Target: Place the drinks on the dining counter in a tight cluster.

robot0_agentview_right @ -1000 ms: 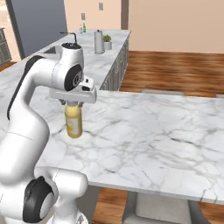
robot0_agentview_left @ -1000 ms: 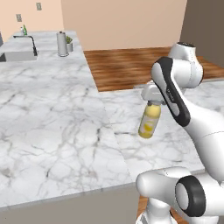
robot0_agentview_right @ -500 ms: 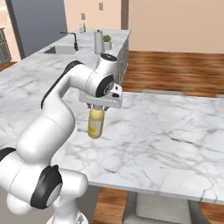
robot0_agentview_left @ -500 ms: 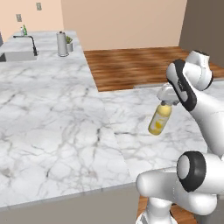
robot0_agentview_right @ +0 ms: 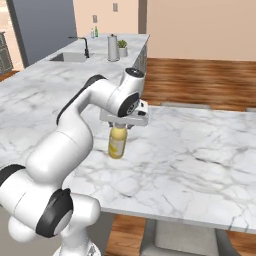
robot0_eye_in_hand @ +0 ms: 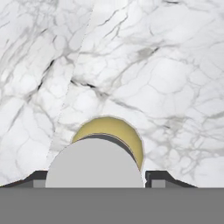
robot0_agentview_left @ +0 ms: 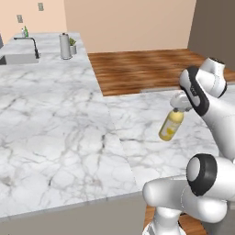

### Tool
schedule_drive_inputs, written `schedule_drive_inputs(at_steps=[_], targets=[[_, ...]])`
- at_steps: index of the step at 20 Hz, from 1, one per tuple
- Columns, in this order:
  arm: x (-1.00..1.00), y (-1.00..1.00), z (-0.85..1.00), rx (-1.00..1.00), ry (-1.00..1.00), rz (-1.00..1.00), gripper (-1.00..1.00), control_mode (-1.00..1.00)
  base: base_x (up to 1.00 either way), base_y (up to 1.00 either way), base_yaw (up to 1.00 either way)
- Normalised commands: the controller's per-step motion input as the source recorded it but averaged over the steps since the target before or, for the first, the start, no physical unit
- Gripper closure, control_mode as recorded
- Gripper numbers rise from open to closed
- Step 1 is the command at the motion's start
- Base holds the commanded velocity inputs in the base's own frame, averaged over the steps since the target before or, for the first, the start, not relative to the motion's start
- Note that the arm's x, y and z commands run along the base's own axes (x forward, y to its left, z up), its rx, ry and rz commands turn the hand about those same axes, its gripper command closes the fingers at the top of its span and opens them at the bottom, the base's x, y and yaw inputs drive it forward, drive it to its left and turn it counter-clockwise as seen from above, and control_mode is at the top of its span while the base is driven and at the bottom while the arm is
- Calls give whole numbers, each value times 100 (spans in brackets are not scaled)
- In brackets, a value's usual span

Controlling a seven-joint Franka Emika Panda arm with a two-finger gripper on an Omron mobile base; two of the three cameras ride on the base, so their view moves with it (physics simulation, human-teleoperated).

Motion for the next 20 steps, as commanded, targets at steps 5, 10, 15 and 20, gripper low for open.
schedule_drive_inputs(at_steps=[5, 10, 15, 20], targets=[[8, 12, 0, -15, 6, 0, 100, -100, 0, 0, 0], [27, 43, 0, -19, 11, -6, 100, -100, 0, 0, 0], [6, 6, -4, 0, 0, -1, 100, -100, 0, 0, 0], [2, 22, -17, 1, 0, 0, 100, -100, 0, 0, 0]])
